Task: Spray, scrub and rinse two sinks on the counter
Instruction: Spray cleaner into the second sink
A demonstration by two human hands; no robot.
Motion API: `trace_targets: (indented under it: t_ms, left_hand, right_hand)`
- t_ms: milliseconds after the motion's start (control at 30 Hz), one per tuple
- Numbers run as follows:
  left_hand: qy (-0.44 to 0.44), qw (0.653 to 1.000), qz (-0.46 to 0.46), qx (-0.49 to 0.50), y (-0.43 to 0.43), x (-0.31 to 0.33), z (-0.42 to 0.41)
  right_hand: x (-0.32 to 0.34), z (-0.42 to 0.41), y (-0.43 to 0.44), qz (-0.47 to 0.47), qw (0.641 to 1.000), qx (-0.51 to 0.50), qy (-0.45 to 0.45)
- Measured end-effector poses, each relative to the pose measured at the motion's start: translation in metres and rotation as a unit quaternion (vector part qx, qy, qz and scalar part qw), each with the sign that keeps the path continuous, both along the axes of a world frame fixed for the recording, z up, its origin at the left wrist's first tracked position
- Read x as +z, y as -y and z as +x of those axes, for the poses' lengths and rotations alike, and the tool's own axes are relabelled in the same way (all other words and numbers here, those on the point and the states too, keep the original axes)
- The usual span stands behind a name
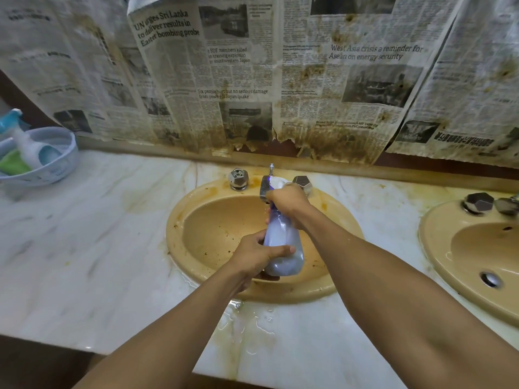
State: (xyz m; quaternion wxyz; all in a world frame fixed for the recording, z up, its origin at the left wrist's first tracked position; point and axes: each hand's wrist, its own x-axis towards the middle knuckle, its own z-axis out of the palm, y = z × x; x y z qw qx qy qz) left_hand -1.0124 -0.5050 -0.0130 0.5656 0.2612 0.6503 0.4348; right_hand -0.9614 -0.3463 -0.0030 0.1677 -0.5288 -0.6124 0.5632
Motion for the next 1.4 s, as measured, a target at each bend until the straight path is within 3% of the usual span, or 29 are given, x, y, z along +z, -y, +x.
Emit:
trace_targets:
  t_ms: [200,400,667,833,1167,1400]
  left_hand:
    - [0.01,0.999,0.009,0.032,0.014,-0.004,-0.011]
    - [0.012,1.0,0.006,0.028,0.027,-0.001,-0.02]
    - [0.012,1.0,0.01,0.014,0.035,0.009,-0.038]
    - [0.034,0.999,0.0,-0.011,0.043,0.008,-0.037]
    - [0.015,0.993,-0.013,-0.117,0.01,0.01,0.024]
    - [0.047,0.993,-0.023,-0.104,0.019,0.004,0.046]
  right_hand:
    - [0.023,-0.009,0.031,-0.042,0.999,0.003,-0.016]
    - [-0.008,-0.023,0.022,0.019,0.999,-0.004,0.028]
    - [0.03,-0.033,0.049,0.007,0.999,-0.032,0.006]
    - [-0.006,-0.033,0.031,0.019,0.999,-0.028,0.031]
    - [0.017,0.064,0.04,0.041,0.98,-0.183,0.063]
    - [0.006,0.082,0.037,0.019,0.99,-0.119,0.068]
